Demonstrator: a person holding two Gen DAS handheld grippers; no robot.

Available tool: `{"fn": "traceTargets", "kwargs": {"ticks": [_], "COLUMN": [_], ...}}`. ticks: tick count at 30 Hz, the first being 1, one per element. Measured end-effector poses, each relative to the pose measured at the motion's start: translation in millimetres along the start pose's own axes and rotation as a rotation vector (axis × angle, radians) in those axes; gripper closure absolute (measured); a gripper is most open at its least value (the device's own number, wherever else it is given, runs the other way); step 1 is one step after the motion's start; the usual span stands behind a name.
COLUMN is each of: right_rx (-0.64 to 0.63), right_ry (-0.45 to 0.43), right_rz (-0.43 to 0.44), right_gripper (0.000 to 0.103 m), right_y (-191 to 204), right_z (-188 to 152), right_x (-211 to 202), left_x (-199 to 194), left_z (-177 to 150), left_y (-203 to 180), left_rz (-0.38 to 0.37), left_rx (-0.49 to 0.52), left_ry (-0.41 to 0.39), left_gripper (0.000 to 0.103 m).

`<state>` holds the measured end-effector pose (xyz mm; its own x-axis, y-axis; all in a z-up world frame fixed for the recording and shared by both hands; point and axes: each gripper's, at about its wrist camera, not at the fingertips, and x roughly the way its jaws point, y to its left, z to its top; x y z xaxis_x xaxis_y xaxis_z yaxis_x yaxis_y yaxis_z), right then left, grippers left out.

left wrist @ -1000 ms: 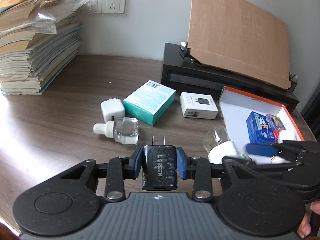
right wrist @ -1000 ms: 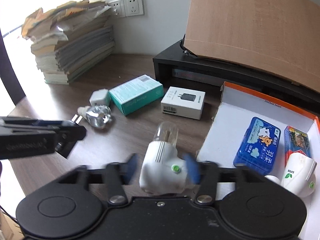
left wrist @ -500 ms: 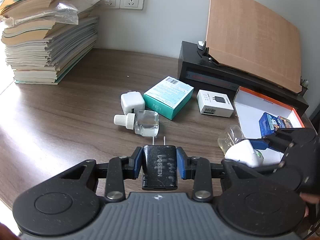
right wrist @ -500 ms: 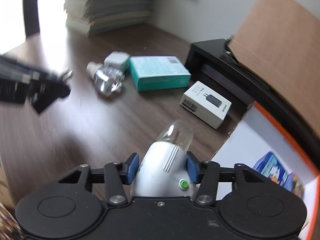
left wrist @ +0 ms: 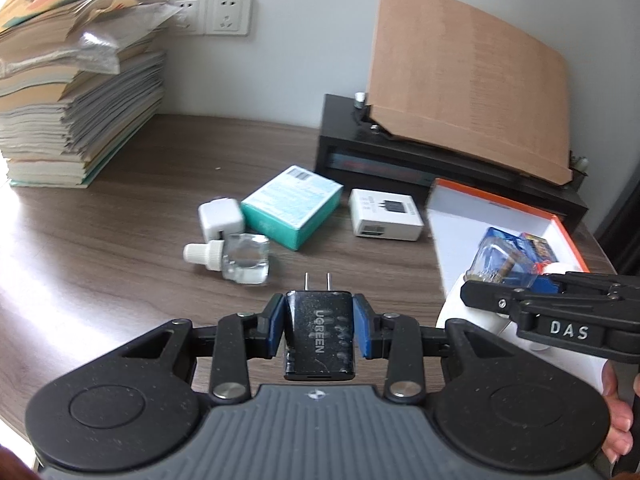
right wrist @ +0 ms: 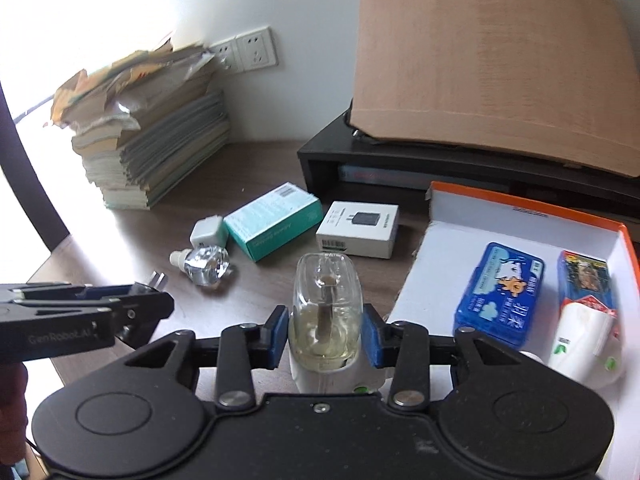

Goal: Organize rigid objects
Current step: 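Lift the black charger with the left tool while the right tool carries the air freshener, then hold the black charger over the white box with the left tool while the right tool holds the air freshener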

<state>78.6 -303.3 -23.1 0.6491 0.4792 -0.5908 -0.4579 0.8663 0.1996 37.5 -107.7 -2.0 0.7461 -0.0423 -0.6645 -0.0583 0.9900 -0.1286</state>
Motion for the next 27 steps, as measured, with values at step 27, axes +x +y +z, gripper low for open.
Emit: {"fn": "traceTargets", "kwargs": {"ticks": [27], "right_rx": [0.144], "right_ry": [-0.233], "right_rz": [-0.329], "right_gripper": [0.055], "right_y": [-60], "right_z": [-17], "right_x": [-151], "left_x": [-6], "left_z": [17], "left_y": [-132], "left_rz": [-0.277], "left_rx": [0.219], "left_ry": [-0.038], "left_gripper": [0.067]}}
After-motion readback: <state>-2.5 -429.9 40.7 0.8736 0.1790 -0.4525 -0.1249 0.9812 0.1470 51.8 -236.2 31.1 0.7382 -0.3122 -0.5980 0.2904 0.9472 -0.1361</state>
